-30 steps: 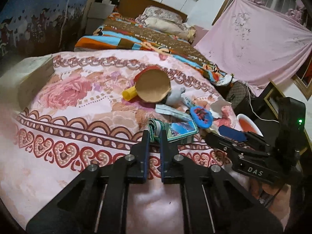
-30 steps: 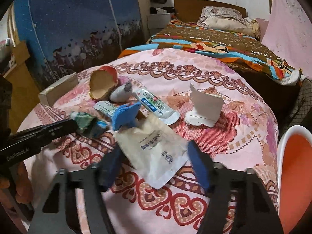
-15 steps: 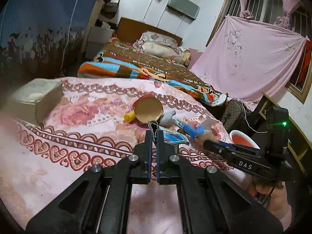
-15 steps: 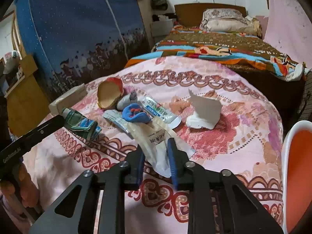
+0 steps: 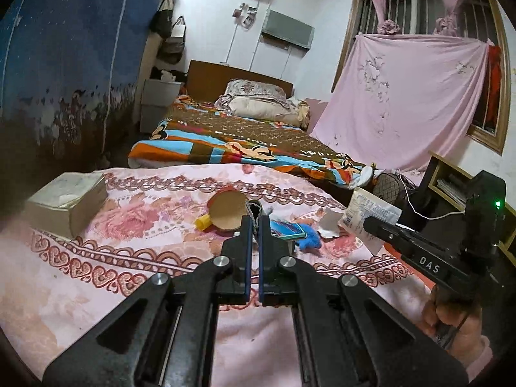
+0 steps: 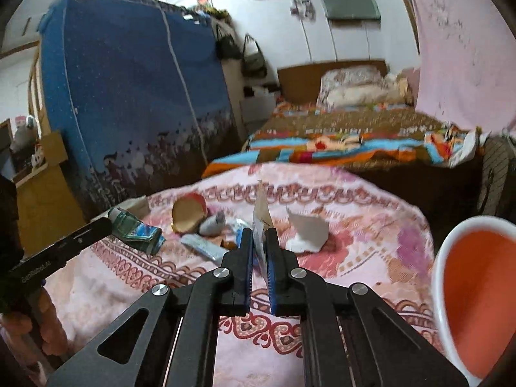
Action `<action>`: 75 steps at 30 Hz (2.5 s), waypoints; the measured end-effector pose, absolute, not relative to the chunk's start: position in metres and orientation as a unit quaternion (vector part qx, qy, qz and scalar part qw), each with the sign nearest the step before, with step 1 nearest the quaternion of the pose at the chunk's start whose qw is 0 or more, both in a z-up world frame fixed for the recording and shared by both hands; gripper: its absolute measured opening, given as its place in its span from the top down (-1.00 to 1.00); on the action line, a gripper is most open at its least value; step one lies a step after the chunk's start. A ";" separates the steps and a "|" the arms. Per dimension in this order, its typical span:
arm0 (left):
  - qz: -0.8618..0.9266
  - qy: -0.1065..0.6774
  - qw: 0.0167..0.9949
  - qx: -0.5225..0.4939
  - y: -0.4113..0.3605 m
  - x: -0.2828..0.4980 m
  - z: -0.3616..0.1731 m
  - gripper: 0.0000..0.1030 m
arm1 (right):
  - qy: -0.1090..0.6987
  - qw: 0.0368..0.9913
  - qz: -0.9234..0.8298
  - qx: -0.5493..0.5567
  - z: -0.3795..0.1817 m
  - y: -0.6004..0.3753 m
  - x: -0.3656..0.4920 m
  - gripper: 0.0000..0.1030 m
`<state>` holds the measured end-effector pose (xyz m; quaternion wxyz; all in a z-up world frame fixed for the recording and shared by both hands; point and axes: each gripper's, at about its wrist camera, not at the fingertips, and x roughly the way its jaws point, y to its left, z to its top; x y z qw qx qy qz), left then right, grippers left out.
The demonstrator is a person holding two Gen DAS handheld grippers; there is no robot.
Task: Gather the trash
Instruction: 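Carry both items over the orange basin and open both tools to drop them, then move both open tools back over the trash on the quilt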
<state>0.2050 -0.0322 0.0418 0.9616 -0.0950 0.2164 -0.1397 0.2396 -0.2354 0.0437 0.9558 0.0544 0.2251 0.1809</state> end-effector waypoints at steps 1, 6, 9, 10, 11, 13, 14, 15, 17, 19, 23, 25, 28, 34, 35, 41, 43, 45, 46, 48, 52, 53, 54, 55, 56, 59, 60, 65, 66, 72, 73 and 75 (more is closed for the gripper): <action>-0.139 0.217 0.962 -0.090 -0.035 0.205 0.042 1.00 | 0.223 0.957 0.179 0.054 0.044 -0.235 0.240 0.90; -0.140 0.203 0.965 -0.091 -0.042 0.203 0.047 1.00 | 0.189 0.963 0.176 0.071 0.048 -0.247 0.230 0.91; -0.150 0.191 0.966 -0.094 -0.052 0.201 0.054 1.00 | 0.150 0.970 0.174 0.081 0.053 -0.254 0.217 0.91; -0.157 0.182 0.966 -0.092 -0.058 0.201 0.058 1.00 | 0.128 0.973 0.171 0.087 0.055 -0.258 0.210 0.90; -0.162 0.176 0.967 -0.088 -0.063 0.200 0.060 1.00 | 0.110 0.975 0.168 0.092 0.058 -0.262 0.205 0.90; -0.178 0.158 0.968 -0.075 -0.078 0.197 0.067 1.00 | 0.061 0.980 0.157 0.101 0.064 -0.273 0.189 0.90; -0.186 0.152 0.968 -0.069 -0.084 0.196 0.069 1.00 | 0.037 0.983 0.148 0.101 0.067 -0.278 0.182 0.90; -0.193 0.146 0.968 -0.062 -0.091 0.195 0.072 1.00 | 0.019 0.985 0.139 0.097 0.070 -0.281 0.177 0.90; -0.213 0.135 0.967 -0.044 -0.109 0.193 0.077 1.00 | -0.005 0.989 0.117 0.092 0.075 -0.290 0.170 0.90; -0.232 0.132 0.963 -0.033 -0.127 0.195 0.079 1.00 | -0.013 0.990 0.103 0.094 0.077 -0.298 0.168 0.90; -0.262 0.124 0.957 -0.025 -0.151 0.199 0.085 1.00 | -0.034 0.992 0.063 0.106 0.077 -0.318 0.162 0.91; -0.277 0.117 0.954 -0.019 -0.163 0.200 0.089 1.00 | -0.050 0.993 0.034 0.105 0.078 -0.327 0.154 0.90; -0.303 0.110 0.946 -0.014 -0.181 0.203 0.094 1.00 | -0.068 0.991 -0.007 0.117 0.078 -0.344 0.147 0.90; -0.343 0.123 0.931 0.005 -0.219 0.208 0.092 1.00 | -0.065 0.986 -0.080 0.134 0.074 -0.376 0.148 0.90; -0.344 0.130 0.930 0.011 -0.227 0.210 0.091 1.00 | -0.060 0.985 -0.085 0.139 0.073 -0.382 0.150 0.90; -0.366 0.197 0.910 0.006 -0.255 0.230 0.084 1.00 | -0.020 0.977 -0.121 0.177 0.059 -0.406 0.162 0.88; -0.372 0.213 0.903 -0.009 -0.261 0.236 0.084 1.00 | -0.007 0.974 -0.128 0.187 0.055 -0.413 0.165 0.88; -0.376 0.234 0.897 -0.020 -0.268 0.242 0.082 1.00 | 0.004 0.971 -0.132 0.199 0.050 -0.418 0.166 0.87; -0.378 0.243 0.893 -0.024 -0.272 0.244 0.080 1.00 | 0.007 0.970 -0.134 0.203 0.049 -0.416 0.164 0.87; -0.377 0.256 0.890 -0.021 -0.279 0.245 0.077 1.00 | 0.014 0.968 -0.133 0.212 0.047 -0.419 0.165 0.86; -0.374 0.262 0.890 -0.019 -0.281 0.244 0.073 0.77 | 0.022 0.964 -0.136 0.226 0.043 -0.420 0.162 0.79; -0.373 0.262 0.890 -0.021 -0.280 0.244 0.072 0.74 | 0.022 0.964 -0.137 0.228 0.043 -0.421 0.161 0.77; -0.371 0.262 0.890 -0.023 -0.278 0.244 0.072 0.71 | 0.021 0.964 -0.138 0.228 0.043 -0.419 0.161 0.72; -0.368 0.262 0.892 -0.026 -0.275 0.244 0.072 0.68 | 0.020 0.964 -0.138 0.228 0.044 -0.419 0.160 0.62; -0.365 0.262 0.893 -0.028 -0.273 0.245 0.072 0.66 | 0.019 0.964 -0.138 0.228 0.045 -0.418 0.160 0.56; -0.354 0.256 0.899 -0.036 -0.263 0.246 0.074 0.57 | 0.015 0.965 -0.133 0.225 0.046 -0.416 0.159 0.41; -0.351 0.254 0.900 -0.039 -0.260 0.246 0.074 0.54 | 0.014 0.966 -0.132 0.221 0.047 -0.415 0.160 0.39; -0.318 0.226 0.919 -0.046 -0.236 0.241 0.077 0.39 | 0.006 0.972 -0.121 0.204 0.053 -0.405 0.160 0.17; -0.308 0.217 0.925 -0.047 -0.229 0.238 0.078 0.34 | 0.002 0.973 -0.117 0.197 0.055 -0.402 0.159 0.13; -0.248 0.176 0.951 -0.056 -0.188 0.229 0.082 -0.04 | -0.014 0.982 -0.091 0.164 0.065 -0.379 0.161 0.04; -0.232 0.166 0.956 -0.061 -0.176 0.226 0.083 -0.15 | -0.017 0.983 -0.086 0.159 0.067 -0.374 0.161 -0.01; -0.211 0.154 0.963 -0.068 -0.162 0.223 0.084 -0.28 | -0.024 0.986 -0.073 0.149 0.070 -0.364 0.161 -0.22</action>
